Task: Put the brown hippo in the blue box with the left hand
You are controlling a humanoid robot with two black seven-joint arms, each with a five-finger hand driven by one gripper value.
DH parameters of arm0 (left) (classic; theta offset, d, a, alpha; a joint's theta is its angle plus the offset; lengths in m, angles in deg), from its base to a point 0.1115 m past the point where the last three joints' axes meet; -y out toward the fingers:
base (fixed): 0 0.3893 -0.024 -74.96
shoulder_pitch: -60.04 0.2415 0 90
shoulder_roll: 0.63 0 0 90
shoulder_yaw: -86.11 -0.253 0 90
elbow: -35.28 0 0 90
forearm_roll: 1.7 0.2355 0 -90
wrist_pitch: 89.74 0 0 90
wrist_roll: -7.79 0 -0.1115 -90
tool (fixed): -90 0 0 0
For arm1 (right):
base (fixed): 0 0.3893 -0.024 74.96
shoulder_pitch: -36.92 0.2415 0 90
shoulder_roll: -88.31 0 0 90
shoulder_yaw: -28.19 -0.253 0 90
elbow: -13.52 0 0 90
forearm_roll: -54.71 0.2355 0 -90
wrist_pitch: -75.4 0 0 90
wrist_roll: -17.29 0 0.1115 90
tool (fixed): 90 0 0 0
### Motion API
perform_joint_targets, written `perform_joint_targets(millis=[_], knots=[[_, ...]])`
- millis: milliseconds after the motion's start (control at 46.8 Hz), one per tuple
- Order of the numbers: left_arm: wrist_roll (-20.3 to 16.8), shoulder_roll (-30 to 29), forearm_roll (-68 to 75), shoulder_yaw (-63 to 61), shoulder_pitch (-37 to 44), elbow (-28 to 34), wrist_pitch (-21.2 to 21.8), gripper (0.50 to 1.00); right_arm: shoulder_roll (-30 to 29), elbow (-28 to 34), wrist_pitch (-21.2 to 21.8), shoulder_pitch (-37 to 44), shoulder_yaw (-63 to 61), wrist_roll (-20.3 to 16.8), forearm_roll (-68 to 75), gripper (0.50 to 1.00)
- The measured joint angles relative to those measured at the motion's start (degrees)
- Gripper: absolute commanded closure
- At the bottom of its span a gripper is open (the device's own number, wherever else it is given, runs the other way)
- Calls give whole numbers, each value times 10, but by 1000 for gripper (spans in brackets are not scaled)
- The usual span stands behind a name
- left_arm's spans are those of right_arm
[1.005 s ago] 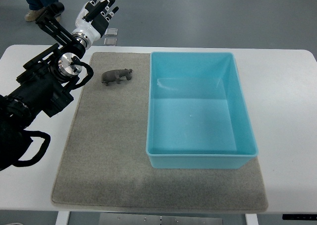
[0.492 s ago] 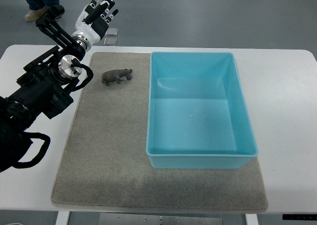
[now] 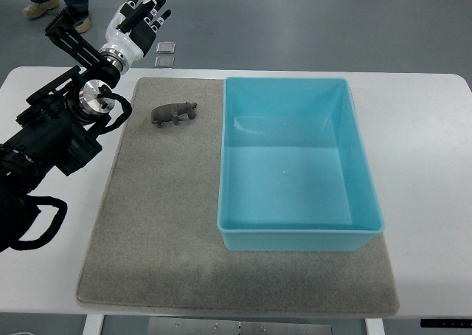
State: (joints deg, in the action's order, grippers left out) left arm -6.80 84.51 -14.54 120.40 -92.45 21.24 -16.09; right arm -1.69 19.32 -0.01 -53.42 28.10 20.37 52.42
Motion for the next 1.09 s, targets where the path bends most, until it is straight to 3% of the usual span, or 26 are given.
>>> perform_joint_targets(millis=[513,684,1091], knots=[[-1,-36,9,-117,-24,-9,-4,501,0,0,0,0,0,0,0,564],[0,-48,9,-124,-21,-35,-22,501,0,0,0,0,0,0,0,564],[3,-78,32,-203,-28,-101,-15,504,0,0,0,0,0,0,0,564]])
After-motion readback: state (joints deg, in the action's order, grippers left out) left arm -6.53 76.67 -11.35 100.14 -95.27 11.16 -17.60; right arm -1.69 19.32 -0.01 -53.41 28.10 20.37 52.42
